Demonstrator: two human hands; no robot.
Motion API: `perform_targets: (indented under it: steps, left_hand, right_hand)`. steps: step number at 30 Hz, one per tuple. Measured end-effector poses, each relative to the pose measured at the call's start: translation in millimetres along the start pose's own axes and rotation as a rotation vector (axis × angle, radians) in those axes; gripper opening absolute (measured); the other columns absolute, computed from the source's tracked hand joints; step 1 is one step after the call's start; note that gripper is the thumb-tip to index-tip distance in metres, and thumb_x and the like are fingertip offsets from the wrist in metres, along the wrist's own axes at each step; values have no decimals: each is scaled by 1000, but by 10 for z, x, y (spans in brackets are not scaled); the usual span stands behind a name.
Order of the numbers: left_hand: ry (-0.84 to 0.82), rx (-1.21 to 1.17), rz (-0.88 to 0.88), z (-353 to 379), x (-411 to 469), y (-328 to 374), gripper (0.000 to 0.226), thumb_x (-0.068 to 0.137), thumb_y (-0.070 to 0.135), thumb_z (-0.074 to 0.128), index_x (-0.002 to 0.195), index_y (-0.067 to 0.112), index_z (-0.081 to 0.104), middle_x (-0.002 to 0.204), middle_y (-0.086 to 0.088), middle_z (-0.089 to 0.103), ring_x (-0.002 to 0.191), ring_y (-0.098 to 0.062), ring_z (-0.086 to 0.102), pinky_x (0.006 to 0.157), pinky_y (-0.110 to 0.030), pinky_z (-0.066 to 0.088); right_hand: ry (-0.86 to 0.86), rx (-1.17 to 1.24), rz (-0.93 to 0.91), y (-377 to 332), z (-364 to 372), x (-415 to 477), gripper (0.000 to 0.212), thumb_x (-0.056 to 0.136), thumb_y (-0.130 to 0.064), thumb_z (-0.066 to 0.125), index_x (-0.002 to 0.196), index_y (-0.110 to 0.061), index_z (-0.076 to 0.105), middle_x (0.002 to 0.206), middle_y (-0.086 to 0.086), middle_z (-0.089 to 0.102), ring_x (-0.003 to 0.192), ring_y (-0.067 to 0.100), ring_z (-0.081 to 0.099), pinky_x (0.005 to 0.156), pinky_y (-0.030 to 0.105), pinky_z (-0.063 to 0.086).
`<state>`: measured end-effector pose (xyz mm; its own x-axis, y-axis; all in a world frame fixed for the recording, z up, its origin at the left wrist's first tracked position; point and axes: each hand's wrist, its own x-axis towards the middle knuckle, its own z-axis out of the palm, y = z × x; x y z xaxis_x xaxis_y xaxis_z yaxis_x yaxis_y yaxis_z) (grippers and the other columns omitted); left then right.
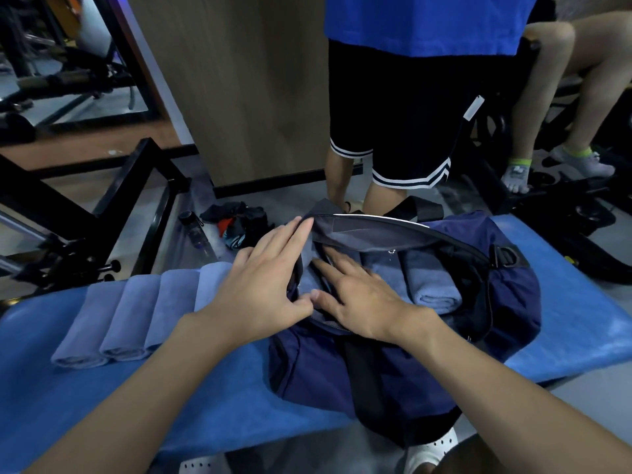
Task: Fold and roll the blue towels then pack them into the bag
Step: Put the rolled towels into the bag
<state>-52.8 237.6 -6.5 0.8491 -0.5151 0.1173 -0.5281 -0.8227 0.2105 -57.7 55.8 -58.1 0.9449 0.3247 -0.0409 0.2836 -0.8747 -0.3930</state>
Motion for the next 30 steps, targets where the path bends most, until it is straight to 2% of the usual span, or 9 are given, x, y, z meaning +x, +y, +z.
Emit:
perform_targets:
  steps: [2, 5, 7, 9, 14, 19, 23, 27, 30]
  left_hand:
    - [4, -47, -22, -4, 8, -6, 93, 90, 49, 57, 158, 32, -4, 165, 15, 3, 150, -5, 1, 118, -34, 14]
    - [53, -130, -23, -19, -44, -45, 74, 97, 38, 53, 158, 32, 12, 161, 13, 19, 148, -6, 13, 121, -38, 20]
    - [101, -194, -19, -66, -132, -95, 62, 97, 37, 49, 154, 31, 28, 155, 12, 33, 144, -9, 25, 117, -41, 28]
    - [129, -252, -61, -102, -248, -209, 59, 92, 39, 43, 149, 28, 39, 148, 9, 43, 139, -12, 35, 114, -43, 32]
    - [131, -326, -253, -34, -569, -786, 43, 94, 25, 50, 136, 19, 54, 139, 3, 52, 131, -19, 46, 108, -47, 38]
    - [65, -208, -393, 195, -925, -1306, 44, 96, 20, 54, 139, 20, 53, 144, 2, 51, 134, -19, 46, 109, -45, 39]
    - [-57, -89, -375, 352, -1039, -1513, 51, 101, 29, 43, 151, 29, 36, 161, 5, 28, 150, -15, 18, 118, -45, 21]
    - [-185, 32, -335, 484, -997, -1612, 52, 104, 39, 33, 154, 43, 18, 166, 7, 4, 153, -20, -7, 116, -63, 0]
    - [-280, 67, -349, 573, -975, -1716, 51, 102, 51, 26, 151, 54, 10, 167, 9, 0, 153, -25, -12, 109, -75, 0]
  right_hand:
    - [50, -5, -4, -20, -33, -89, 60, 99, -53, 36, 151, -23, 28, 158, 0, 24, 144, 19, 21, 114, 41, 25]
    - [226, -52, -66, -119, -64, -176, 35, 97, -34, 49, 125, -16, 57, 114, 2, 56, 109, 24, 49, 93, 42, 43]
    - [364, -60, -133, -261, -77, -199, 17, 92, -22, 52, 101, -12, 63, 91, 2, 58, 90, 24, 51, 80, 42, 47]
    - [461, -37, -196, -470, -95, -203, 16, 90, -20, 48, 91, -13, 62, 83, 1, 57, 81, 22, 51, 72, 40, 47]
    - [337, 73, -307, -1125, 24, -52, 22, 90, -22, 41, 89, -13, 62, 85, 0, 56, 80, 21, 53, 71, 37, 46]
    - [61, 193, -148, -1564, 437, 323, 15, 91, -16, 50, 99, -8, 60, 100, 6, 55, 96, 24, 54, 82, 36, 46]
    - [-10, 136, 141, -1715, 675, 650, 26, 96, -18, 45, 118, -4, 51, 124, 17, 49, 119, 35, 44, 99, 37, 35]
    - [-14, 34, 312, -1681, 790, 902, 29, 98, -16, 43, 124, -4, 43, 134, 19, 40, 124, 35, 35, 105, 36, 29]
    - [-46, -36, 385, -1642, 871, 1051, 34, 93, -9, 47, 127, -4, 43, 136, 18, 38, 127, 36, 34, 111, 38, 26]
